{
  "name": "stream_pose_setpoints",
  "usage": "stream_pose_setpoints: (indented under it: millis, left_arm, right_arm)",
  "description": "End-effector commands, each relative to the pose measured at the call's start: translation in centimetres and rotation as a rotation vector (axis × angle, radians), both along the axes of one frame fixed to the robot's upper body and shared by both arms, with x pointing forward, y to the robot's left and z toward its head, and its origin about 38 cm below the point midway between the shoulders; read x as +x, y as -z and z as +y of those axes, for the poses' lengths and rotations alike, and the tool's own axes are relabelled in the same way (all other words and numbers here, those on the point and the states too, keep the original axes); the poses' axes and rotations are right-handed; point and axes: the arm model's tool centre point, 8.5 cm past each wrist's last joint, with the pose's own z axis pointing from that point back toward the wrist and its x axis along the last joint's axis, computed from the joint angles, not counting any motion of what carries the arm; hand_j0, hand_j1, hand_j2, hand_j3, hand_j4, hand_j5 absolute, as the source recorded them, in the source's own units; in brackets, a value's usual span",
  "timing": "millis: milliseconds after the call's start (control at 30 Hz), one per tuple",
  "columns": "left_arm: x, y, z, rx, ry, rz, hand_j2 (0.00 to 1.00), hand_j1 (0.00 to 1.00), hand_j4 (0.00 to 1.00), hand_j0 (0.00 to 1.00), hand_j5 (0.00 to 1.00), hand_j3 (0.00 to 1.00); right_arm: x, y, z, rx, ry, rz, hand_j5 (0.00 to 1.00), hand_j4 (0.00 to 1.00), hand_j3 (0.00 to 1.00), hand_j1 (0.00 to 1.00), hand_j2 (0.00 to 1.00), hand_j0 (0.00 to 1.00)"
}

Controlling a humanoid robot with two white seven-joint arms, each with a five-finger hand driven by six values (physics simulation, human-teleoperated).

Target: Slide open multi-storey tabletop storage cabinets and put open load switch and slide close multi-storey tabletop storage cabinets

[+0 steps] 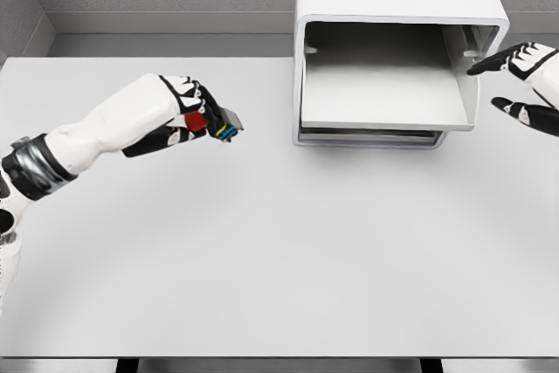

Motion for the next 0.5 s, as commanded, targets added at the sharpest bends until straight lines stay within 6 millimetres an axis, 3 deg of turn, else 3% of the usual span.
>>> stream_pose_setpoints:
  millis: [0, 467]
  left_arm:
    - [0.0, -0.1, -0.6, -0.033, 0.007, -0.001, 0.36, 0.36, 0.36, 0.36, 0.36, 0.36]
    - [1.0, -0.9, -4.5, -0.1, 0.03, -0.041, 0.35, 0.35, 0.35, 0.35, 0.35, 0.35]
  right_arm:
    - [0.3, 0.6, -1.1, 0.01, 0.031, 0.023, 0.68, 0.68, 0.68, 0.68, 0.68, 0.68]
    - [0.8, 3.4, -4.7, 0.018, 0.138, 0.11, 0.68, 0.68, 0.68, 0.68, 0.68, 0.68]
